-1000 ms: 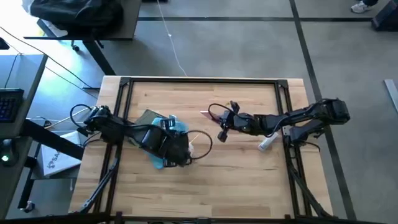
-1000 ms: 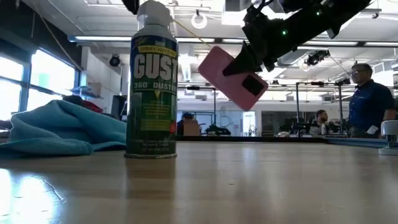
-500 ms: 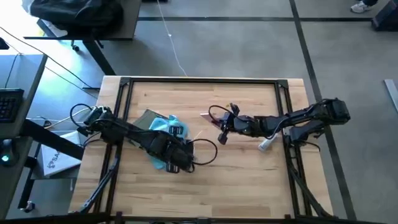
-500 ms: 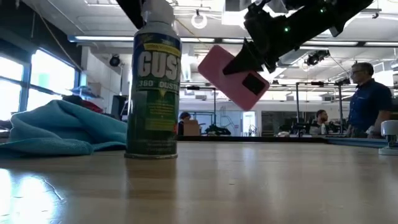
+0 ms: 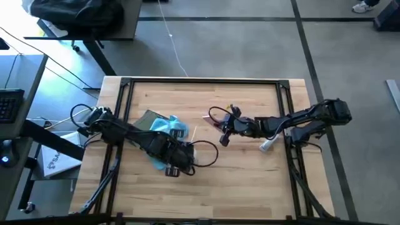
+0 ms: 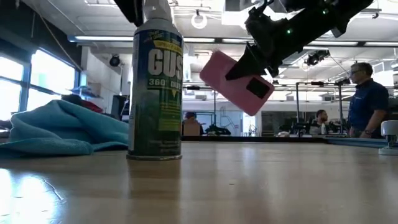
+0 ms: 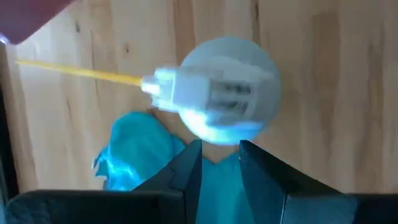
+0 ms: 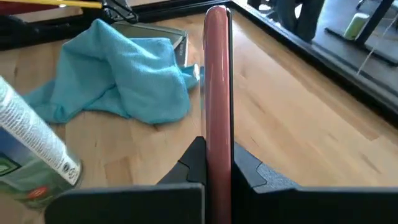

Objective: Apply microfiber cloth
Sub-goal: Spray the cellphone with the spray bottle cleaner

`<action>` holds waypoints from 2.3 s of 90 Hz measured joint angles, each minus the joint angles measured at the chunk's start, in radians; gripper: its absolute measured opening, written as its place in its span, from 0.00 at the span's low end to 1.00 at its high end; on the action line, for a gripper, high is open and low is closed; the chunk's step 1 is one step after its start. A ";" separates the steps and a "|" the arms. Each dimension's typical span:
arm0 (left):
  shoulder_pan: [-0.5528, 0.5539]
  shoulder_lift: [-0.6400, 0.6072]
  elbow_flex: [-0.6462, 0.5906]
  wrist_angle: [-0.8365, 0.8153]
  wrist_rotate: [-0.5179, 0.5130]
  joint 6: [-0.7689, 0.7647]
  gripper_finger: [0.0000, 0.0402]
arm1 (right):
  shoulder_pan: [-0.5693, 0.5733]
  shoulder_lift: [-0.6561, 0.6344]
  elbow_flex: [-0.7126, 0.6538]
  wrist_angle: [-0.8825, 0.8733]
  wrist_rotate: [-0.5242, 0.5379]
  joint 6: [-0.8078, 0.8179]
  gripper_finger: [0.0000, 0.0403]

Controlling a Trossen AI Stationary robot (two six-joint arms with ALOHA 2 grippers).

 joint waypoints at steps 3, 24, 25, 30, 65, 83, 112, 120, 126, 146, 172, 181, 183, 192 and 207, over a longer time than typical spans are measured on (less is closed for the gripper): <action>-0.010 -0.026 -0.006 0.006 -0.033 -0.003 0.21 | -0.004 0.000 0.000 -0.005 -0.018 0.013 0.00; -0.025 -0.300 -0.205 0.334 -0.088 0.051 0.21 | -0.014 0.000 0.000 -0.032 -0.054 0.036 0.00; -0.023 -0.314 -0.220 0.356 -0.086 0.055 0.21 | -0.015 0.000 0.000 -0.031 -0.057 0.037 0.00; -0.013 -0.388 -0.303 0.456 -0.072 0.080 0.21 | -0.022 -0.001 0.001 -0.032 -0.082 0.053 0.00; 0.281 -0.699 -0.875 1.159 0.203 0.376 0.21 | -0.133 -0.002 0.111 -0.176 -0.185 0.024 0.00; 0.595 -0.696 -1.064 1.493 0.589 0.441 0.21 | -0.171 -0.002 0.203 -0.200 -0.241 -0.070 0.00; 0.908 -0.581 -1.218 1.961 0.951 0.389 0.21 | -0.222 -0.002 0.351 -0.275 -0.163 -0.184 0.00; 0.937 -0.509 -1.238 2.113 0.997 0.332 0.21 | -0.233 -0.002 0.363 -0.257 -0.164 -0.213 0.00; 0.947 -0.452 -1.254 2.212 1.007 0.282 0.21 | -0.234 -0.002 0.363 -0.232 -0.164 -0.220 0.00; 0.944 -0.300 -1.324 2.614 1.004 0.051 0.21 | -0.173 -0.002 0.359 -0.218 -0.166 -0.276 0.00; 0.890 -0.150 -1.353 2.886 0.868 -0.055 0.21 | -0.085 -0.002 0.359 -0.218 -0.114 -0.284 0.00; 0.879 -0.125 -1.336 2.908 0.865 -0.056 0.21 | -0.070 -0.002 0.358 -0.218 -0.108 -0.286 0.00; 0.875 -0.122 -1.330 2.917 0.865 -0.056 0.21 | -0.068 -0.002 0.358 -0.217 -0.109 -0.290 0.00; 0.866 -0.120 -1.298 2.927 0.866 -0.045 0.23 | -0.065 -0.002 0.357 -0.202 -0.111 -0.314 0.00; 0.871 -0.124 -1.237 2.929 0.882 -0.022 0.34 | -0.065 -0.004 0.367 -0.135 -0.119 -0.346 0.00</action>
